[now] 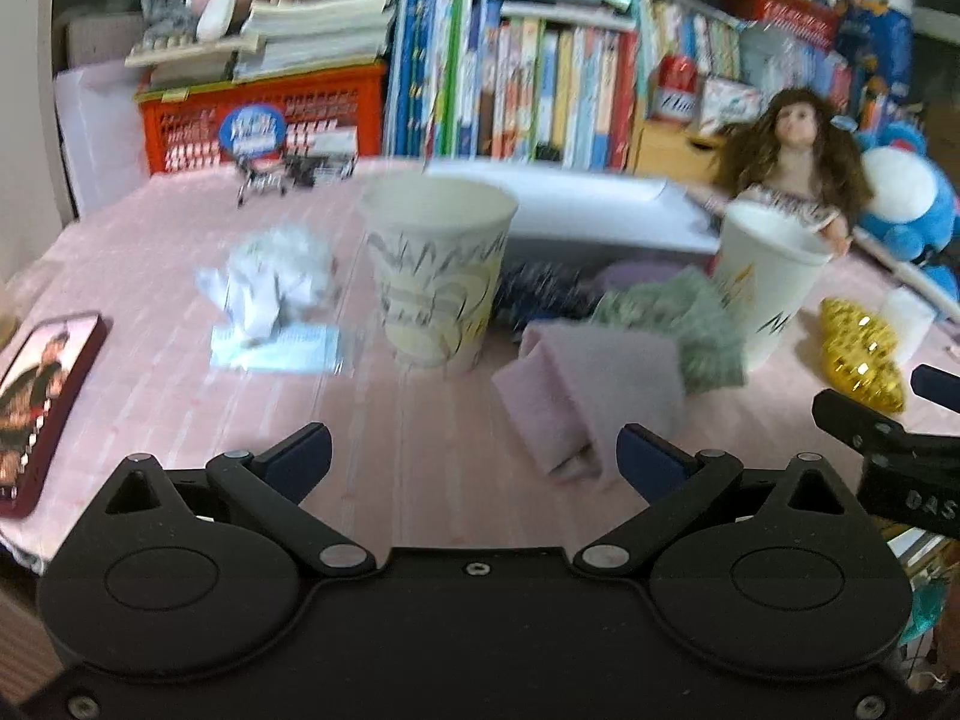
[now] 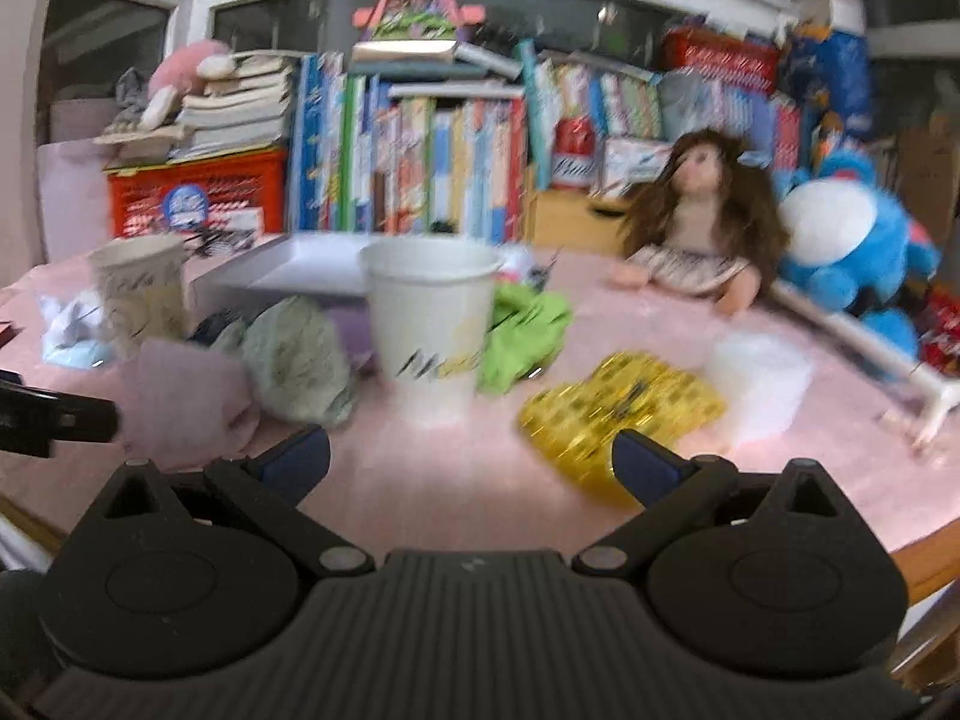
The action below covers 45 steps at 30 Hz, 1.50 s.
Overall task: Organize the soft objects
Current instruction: 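Grasp the pink towel with the left gripper while the right gripper grasps the gold sequin bow, then carry the pink towel and gold bow over the grey tray with both grippers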
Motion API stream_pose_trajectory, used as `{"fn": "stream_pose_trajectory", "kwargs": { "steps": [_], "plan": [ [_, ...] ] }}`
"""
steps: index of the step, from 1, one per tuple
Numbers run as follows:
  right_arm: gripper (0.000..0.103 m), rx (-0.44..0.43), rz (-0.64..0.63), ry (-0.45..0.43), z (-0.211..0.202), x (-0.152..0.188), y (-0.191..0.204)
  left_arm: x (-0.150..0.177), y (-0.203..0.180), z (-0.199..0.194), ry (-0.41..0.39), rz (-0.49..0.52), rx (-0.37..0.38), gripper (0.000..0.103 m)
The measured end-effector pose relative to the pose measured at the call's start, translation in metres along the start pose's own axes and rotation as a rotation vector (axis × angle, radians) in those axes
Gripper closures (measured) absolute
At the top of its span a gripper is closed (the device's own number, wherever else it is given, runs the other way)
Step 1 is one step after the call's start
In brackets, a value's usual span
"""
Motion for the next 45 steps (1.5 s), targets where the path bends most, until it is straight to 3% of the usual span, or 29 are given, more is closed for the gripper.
{"fn": "stream_pose_trajectory", "kwargs": {
  "steps": [8,16,18,23,27,29,32,39,45],
  "plan": [
    [0.0,0.116,0.007,0.029,0.031,-0.002,-0.028,-0.009,-0.023,0.013,-0.024,0.053,0.041,0.002],
    [0.0,0.132,0.037,0.063,0.058,0.004,-0.035,-0.002,-0.043,0.046,0.006,0.074,0.051,0.002],
    [0.0,0.133,0.038,0.071,0.063,0.005,-0.034,0.0,-0.046,0.053,0.021,0.07,0.057,0.006],
    [0.001,0.121,0.056,0.114,0.075,0.012,-0.033,0.01,-0.045,0.065,0.054,0.065,0.023,0.036],
    [0.023,0.092,0.097,0.152,0.075,0.02,-0.032,0.011,-0.054,0.06,0.039,0.118,0.008,0.052],
    [0.039,0.099,0.095,0.144,0.071,0.019,-0.033,0.01,-0.057,0.057,0.034,0.129,0.001,0.062],
    [0.045,0.091,0.113,0.143,0.063,0.017,-0.036,0.008,-0.058,0.048,0.027,0.119,0.013,0.07],
    [0.048,0.068,0.123,0.102,0.043,0.005,-0.039,-0.007,-0.063,0.015,-0.029,0.118,0.046,0.072],
    [0.048,0.04,0.143,0.019,0.03,-0.03,-0.045,-0.037,-0.065,-0.008,-0.074,0.12,0.082,0.072]
  ]
}}
Point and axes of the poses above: each gripper's, at about its wrist camera, not at the fingertips, and z roughly the way its jaws point, y to its left, x to its underside, the point moved 10 cm from there along z, roughly the way its jaws point, and after that the axes turned 15 degrees about x, right-handed, at the moved point
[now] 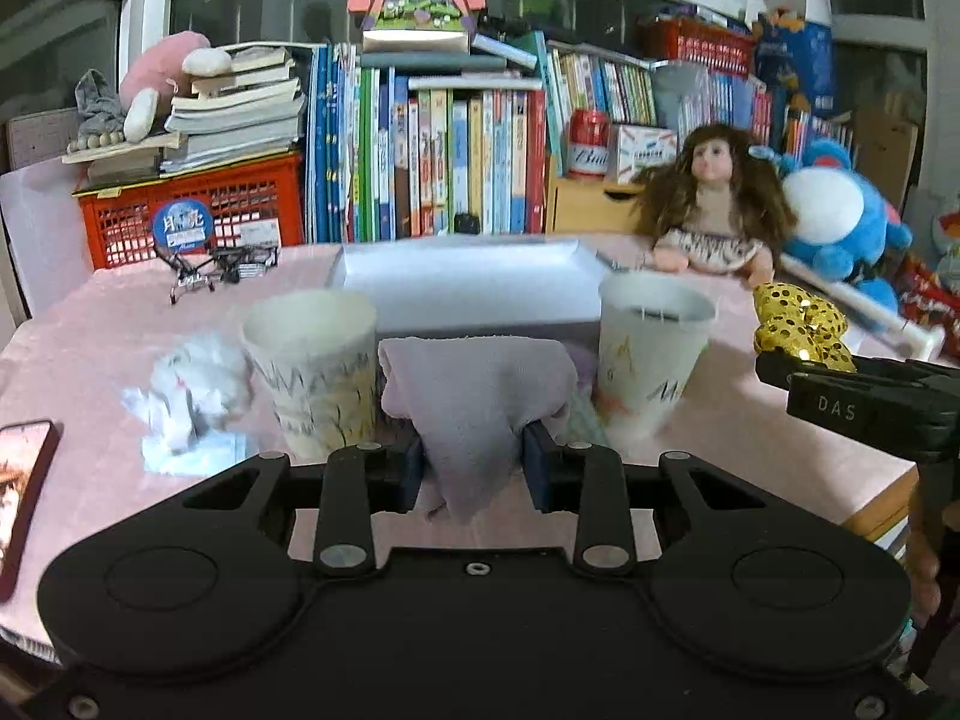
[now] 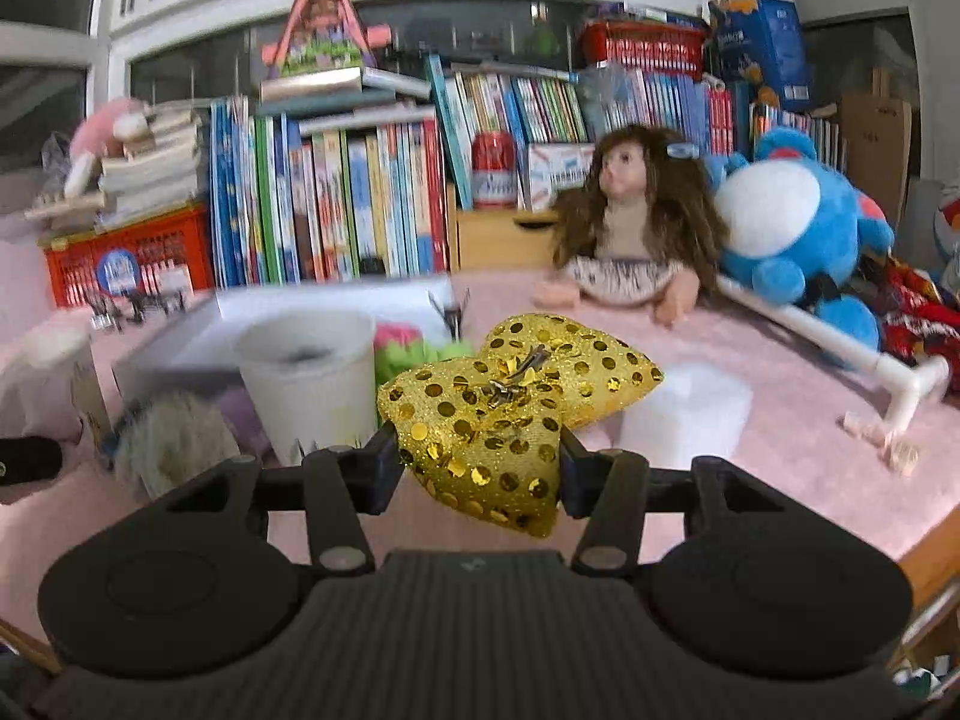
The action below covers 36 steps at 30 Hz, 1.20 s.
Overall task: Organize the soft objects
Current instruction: 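Carry the pink towel and gold bow over the grey tray with both grippers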
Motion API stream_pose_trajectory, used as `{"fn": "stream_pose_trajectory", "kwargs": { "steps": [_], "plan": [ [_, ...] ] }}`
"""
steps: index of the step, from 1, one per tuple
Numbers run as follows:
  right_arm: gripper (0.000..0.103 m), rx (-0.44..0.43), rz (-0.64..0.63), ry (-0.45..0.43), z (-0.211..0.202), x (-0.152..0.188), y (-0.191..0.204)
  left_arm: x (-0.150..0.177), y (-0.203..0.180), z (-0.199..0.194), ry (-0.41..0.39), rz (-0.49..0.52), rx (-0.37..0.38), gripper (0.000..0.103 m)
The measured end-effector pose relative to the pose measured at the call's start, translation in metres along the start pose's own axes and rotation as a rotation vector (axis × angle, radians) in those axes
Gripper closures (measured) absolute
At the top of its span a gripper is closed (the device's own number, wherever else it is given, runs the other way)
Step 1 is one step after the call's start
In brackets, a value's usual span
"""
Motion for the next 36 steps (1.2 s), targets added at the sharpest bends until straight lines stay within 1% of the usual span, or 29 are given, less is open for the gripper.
{"fn": "stream_pose_trajectory", "kwargs": {
  "steps": [3,7,10,13,16,18,20,22,24,26,28,29,30,32,34,36],
  "plan": [
    [0.048,-0.036,0.027,-0.008,0.004,-0.021,-0.002,-0.02,0.005,-0.003,0.005,-0.002,0.025,0.072],
    [0.048,-0.106,0.067,0.005,0.012,-0.049,-0.001,-0.05,0.019,-0.002,0.002,-0.037,0.055,0.072],
    [0.048,-0.158,0.064,0.015,0.018,-0.07,0.002,-0.075,0.031,0.005,0.009,-0.054,0.068,0.072],
    [0.048,-0.23,0.044,0.05,0.029,-0.088,0.012,-0.101,0.042,0.017,0.022,-0.062,0.074,0.072],
    [0.047,-0.295,-0.021,0.086,0.044,-0.106,0.03,-0.125,0.05,0.036,0.047,-0.071,0.08,0.072],
    [0.047,-0.327,-0.077,0.122,0.055,-0.117,0.044,-0.136,0.054,0.053,0.079,-0.092,0.09,0.072],
    [0.047,-0.357,-0.102,0.185,0.068,-0.124,0.058,-0.144,0.059,0.074,0.138,-0.128,0.122,0.072],
    [0.047,-0.393,-0.138,0.238,0.082,-0.127,0.074,-0.147,0.068,0.095,0.203,-0.211,0.152,0.072],
    [0.045,-0.418,-0.194,0.269,0.091,-0.127,0.091,-0.15,0.079,0.117,0.259,-0.279,0.168,0.072],
    [0.043,-0.429,-0.281,0.253,0.101,-0.123,0.108,-0.152,0.089,0.137,0.292,-0.307,0.167,0.072],
    [0.043,-0.407,-0.394,0.215,0.113,-0.117,0.124,-0.151,0.101,0.158,0.321,-0.315,0.134,0.072],
    [0.043,-0.399,-0.426,0.218,0.12,-0.113,0.13,-0.149,0.105,0.167,0.34,-0.311,0.125,0.072],
    [0.043,-0.398,-0.439,0.245,0.128,-0.109,0.135,-0.147,0.111,0.178,0.363,-0.313,0.113,0.072],
    [0.043,-0.391,-0.436,0.332,0.145,-0.098,0.141,-0.139,0.122,0.197,0.414,-0.33,0.088,0.072],
    [0.043,-0.377,-0.445,0.4,0.158,-0.089,0.145,-0.135,0.133,0.213,0.444,-0.355,0.067,0.072],
    [0.043,-0.377,-0.461,0.429,0.169,-0.083,0.151,-0.132,0.141,0.227,0.453,-0.366,0.054,0.072]
  ]
}}
Point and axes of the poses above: each gripper's, at about its wrist camera, not at the fingertips, and z roughly the way its jaws point, y to its left, x to its underside, the point moved 10 cm from there along z, roughly the way its jaws point, and after that the axes turned 15 degrees about x, right-handed, at the moved point
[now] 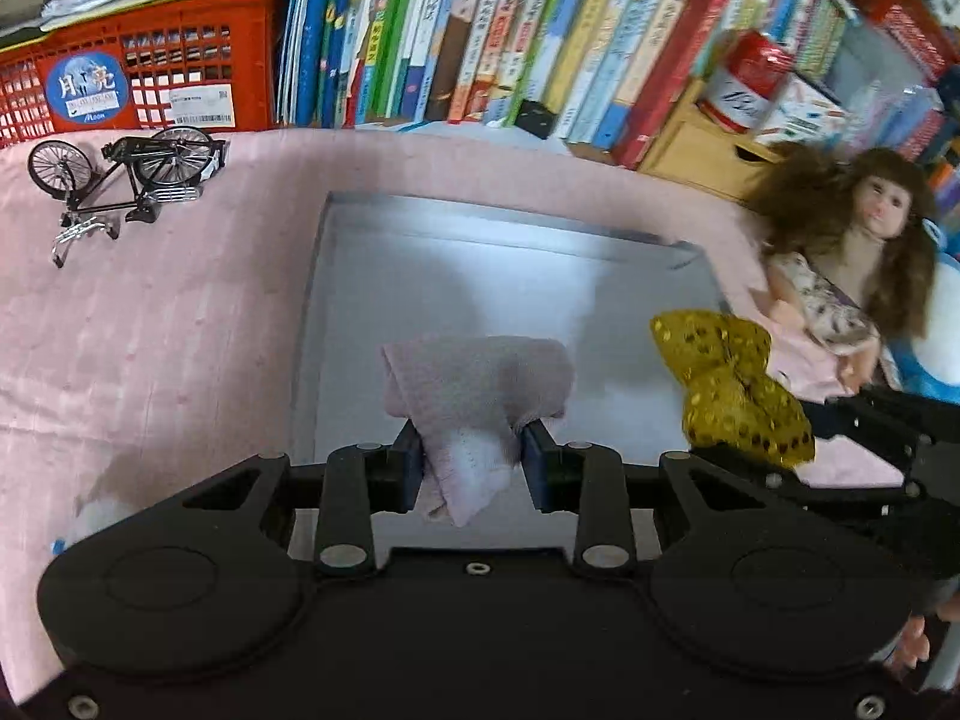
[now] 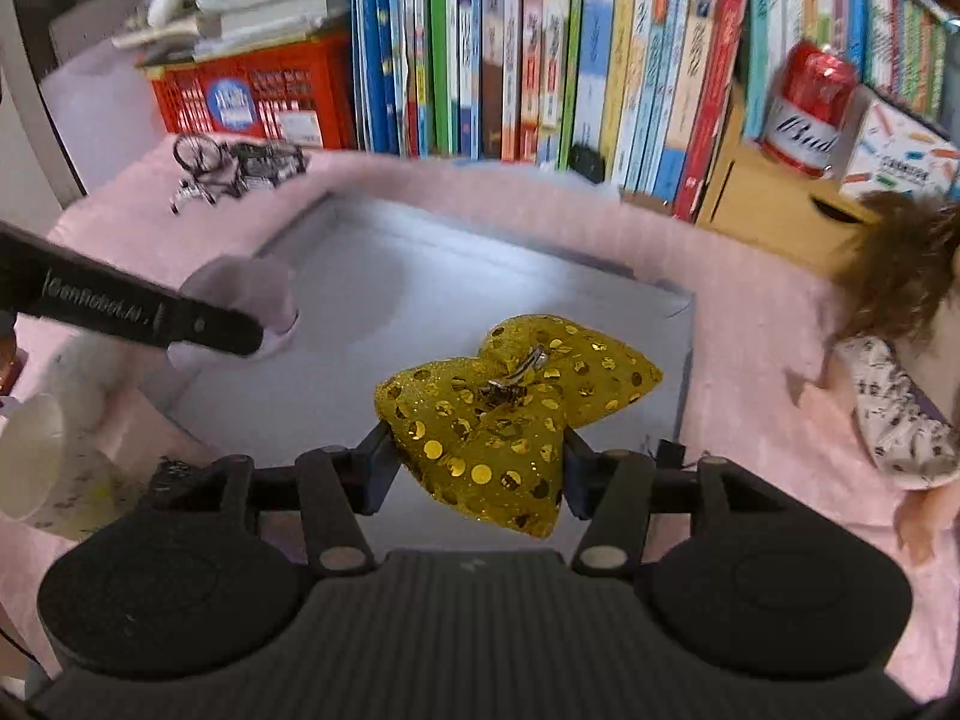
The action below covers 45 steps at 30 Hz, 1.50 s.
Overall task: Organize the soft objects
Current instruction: 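Carry the pink towel and gold bow over the grey tray with both grippers, then open the left gripper to drop the towel while the right gripper releases the bow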
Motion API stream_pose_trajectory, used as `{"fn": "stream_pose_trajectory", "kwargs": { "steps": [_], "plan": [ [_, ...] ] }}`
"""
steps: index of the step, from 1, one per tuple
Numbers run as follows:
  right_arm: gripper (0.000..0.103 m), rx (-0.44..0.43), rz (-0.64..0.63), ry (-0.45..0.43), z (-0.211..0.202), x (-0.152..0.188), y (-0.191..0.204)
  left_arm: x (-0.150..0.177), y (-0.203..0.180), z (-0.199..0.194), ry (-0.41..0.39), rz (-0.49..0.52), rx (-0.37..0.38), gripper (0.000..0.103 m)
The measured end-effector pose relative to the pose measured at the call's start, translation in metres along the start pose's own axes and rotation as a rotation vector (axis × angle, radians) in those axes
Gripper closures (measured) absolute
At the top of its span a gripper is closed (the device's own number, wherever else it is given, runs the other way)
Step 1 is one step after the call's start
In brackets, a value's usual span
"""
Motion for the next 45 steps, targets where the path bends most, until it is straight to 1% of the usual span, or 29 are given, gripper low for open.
{"fn": "stream_pose_trajectory", "kwargs": {
  "steps": [6,13,18,24,28,31,33,35,36,37,38,42,45],
  "plan": [
    [0.041,-0.025,0.006,0.046,0.023,-0.003,0.006,-0.004,0.005,0.029,0.029,-0.011,0.0,0.072],
    [0.038,-0.012,0.032,0.097,0.048,-0.001,0.006,-0.002,0.014,0.055,0.051,-0.019,-0.031,0.071],
    [0.039,-0.024,0.032,0.116,0.053,-0.001,0.007,-0.002,0.016,0.062,0.048,-0.012,-0.029,0.071],
    [0.036,-0.022,0.029,0.135,0.056,-0.001,0.009,-0.002,0.016,0.064,0.049,-0.004,-0.036,0.068],
    [0.03,-0.019,0.023,0.133,0.055,-0.001,0.01,-0.002,0.015,0.063,0.045,0.002,-0.039,0.061],
    [0.025,-0.028,0.023,0.12,0.05,-0.004,0.01,-0.002,0.013,0.058,0.04,0.02,-0.046,0.053],
    [0.022,-0.034,0.026,0.106,0.045,-0.006,0.009,-0.003,0.011,0.051,0.021,0.037,-0.055,0.047],
    [0.02,-0.038,0.032,0.091,0.039,-0.008,0.007,-0.005,0.008,0.042,-0.004,0.054,-0.069,0.037],
    [0.019,-0.039,0.034,0.085,0.036,-0.009,0.006,-0.006,0.007,0.038,-0.016,0.063,-0.074,0.034],
    [0.018,-0.04,0.037,0.076,0.032,-0.01,0.005,-0.006,0.005,0.033,-0.028,0.072,-0.079,0.027],
    [0.016,-0.04,0.04,0.067,0.028,-0.01,0.004,-0.007,0.002,0.028,-0.04,0.081,-0.081,0.025],
    [0.013,-0.036,0.066,0.027,0.009,-0.011,-0.003,-0.005,-0.012,0.009,-0.077,0.116,-0.072,0.023],
    [0.01,-0.032,0.087,-0.01,-0.007,-0.009,-0.008,0.0,-0.024,-0.007,-0.111,0.148,-0.064,0.02]
  ]
}}
Point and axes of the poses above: each gripper's, at about its wrist camera, not at the fingertips, and z roughly the way its jaws point, y to its left, x to its underside, the point moved 10 cm from there along z, roughly the way its jaws point, and after that the axes turned 15 degrees about x, right-handed, at the moved point
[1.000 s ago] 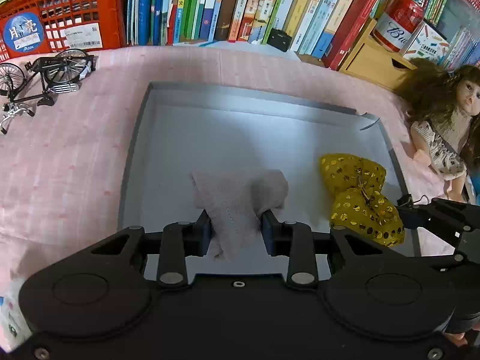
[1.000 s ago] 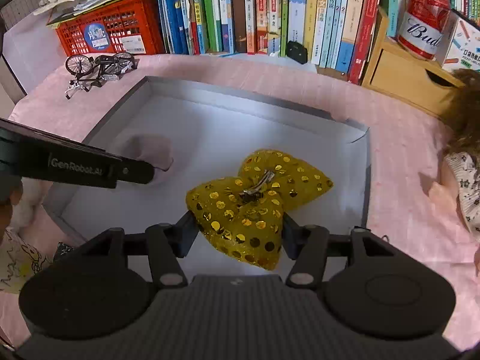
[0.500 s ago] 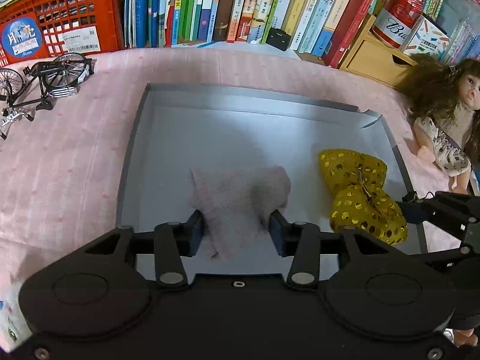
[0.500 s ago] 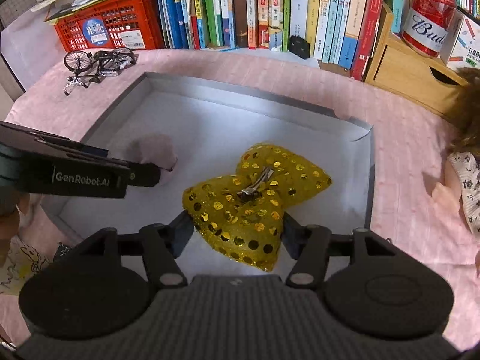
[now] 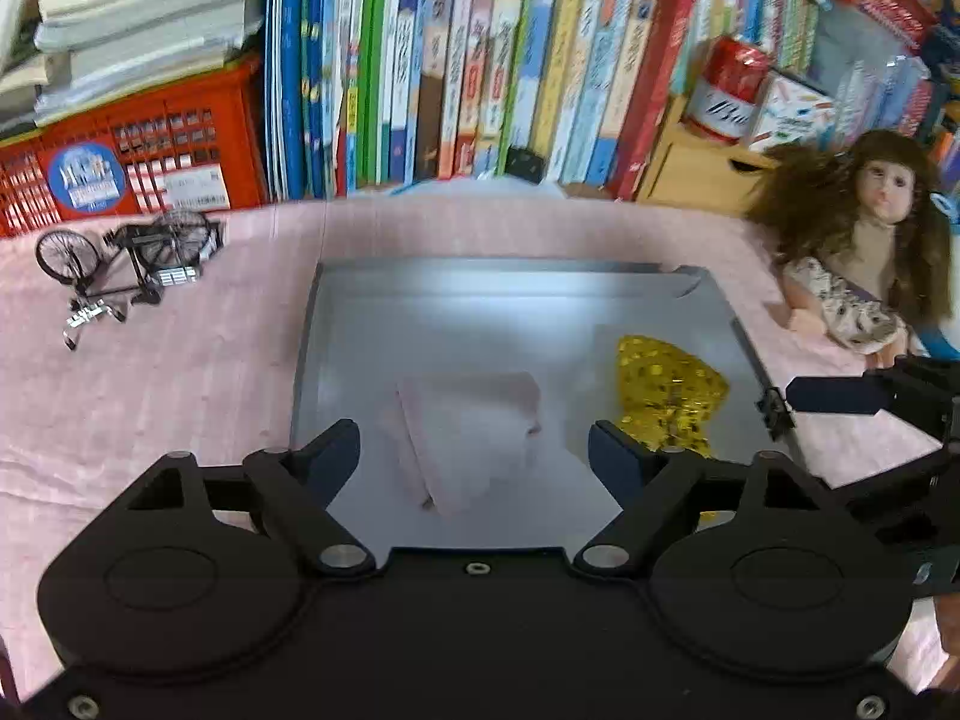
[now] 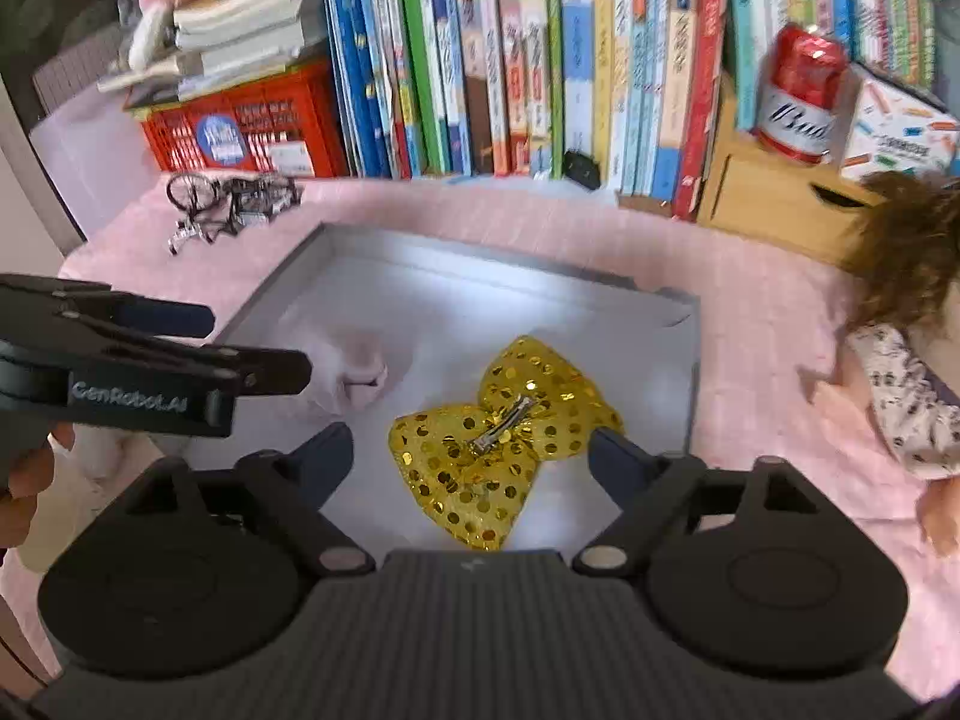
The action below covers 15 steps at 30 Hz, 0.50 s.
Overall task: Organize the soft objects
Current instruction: 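Open the left gripper to drop the towel while the right gripper releases the bow, then withdraw both grippers from the tray toward the remaining cloths and foam block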
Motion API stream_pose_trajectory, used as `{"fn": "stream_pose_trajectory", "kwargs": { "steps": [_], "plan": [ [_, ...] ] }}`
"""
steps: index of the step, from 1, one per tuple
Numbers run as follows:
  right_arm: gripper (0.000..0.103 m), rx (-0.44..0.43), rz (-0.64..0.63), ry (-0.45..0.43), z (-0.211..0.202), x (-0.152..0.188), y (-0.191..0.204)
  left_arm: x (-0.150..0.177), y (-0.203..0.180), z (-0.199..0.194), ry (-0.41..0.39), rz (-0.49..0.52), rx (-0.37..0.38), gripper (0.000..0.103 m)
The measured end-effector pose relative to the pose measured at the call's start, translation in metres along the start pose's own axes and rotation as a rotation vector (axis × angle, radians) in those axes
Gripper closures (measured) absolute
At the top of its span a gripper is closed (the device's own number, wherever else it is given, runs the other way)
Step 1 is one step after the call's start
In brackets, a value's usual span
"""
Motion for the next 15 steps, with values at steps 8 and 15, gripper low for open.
{"fn": "stream_pose_trajectory", "kwargs": {
  "steps": [8,15],
  "plan": [
    [0.002,0.047,0.023,-0.138,-0.052,0.011,-0.013,0.018,-0.029,-0.046,-0.084,0.074,0.043,0.018],
    [0.0,0.061,0.063,-0.271,-0.102,0.033,-0.015,0.042,-0.055,-0.092,-0.19,0.139,0.076,0.013]
  ]
}}
Point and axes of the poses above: each gripper's, at about its wrist camera, not at the fingertips, and z roughly the way its jaws point, y to its left, x to its underside, the point moved 10 cm from there along z, roughly the way its jaws point, and after that the axes turned 15 degrees about x, right-handed, at the moved point
